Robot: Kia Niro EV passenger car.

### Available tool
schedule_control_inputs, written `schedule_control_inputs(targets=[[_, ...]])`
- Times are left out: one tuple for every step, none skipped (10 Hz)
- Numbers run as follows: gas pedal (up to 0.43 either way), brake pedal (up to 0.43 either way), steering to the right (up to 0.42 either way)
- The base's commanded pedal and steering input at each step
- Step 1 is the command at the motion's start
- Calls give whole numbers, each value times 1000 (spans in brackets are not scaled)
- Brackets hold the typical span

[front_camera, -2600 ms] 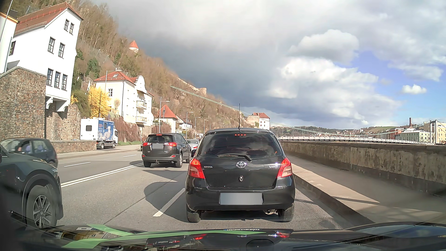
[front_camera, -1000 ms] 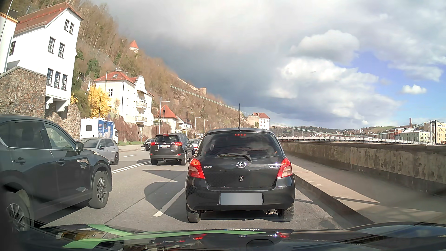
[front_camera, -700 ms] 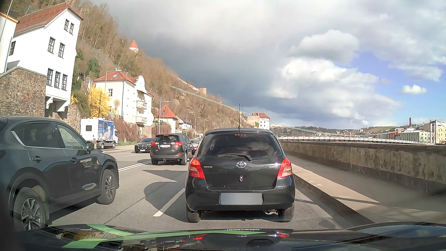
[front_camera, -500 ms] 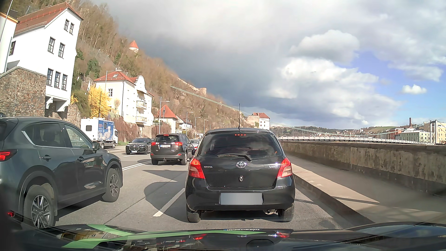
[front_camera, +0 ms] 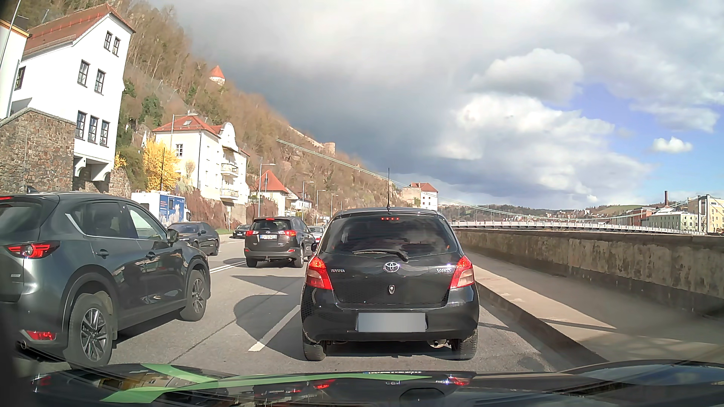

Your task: Follow the waypoints while adhering to traffic rules and regulations

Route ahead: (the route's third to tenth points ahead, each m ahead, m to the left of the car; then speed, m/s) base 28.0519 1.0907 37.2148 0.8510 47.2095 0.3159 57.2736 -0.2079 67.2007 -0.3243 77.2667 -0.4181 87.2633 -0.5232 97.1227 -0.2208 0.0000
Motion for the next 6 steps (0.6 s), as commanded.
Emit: schedule_control_inputs(targets=[[0, 348, -3], [0, 341, -3], [0, 341, -3], [0, 341, -3], [0, 348, -3], [0, 341, -3]])
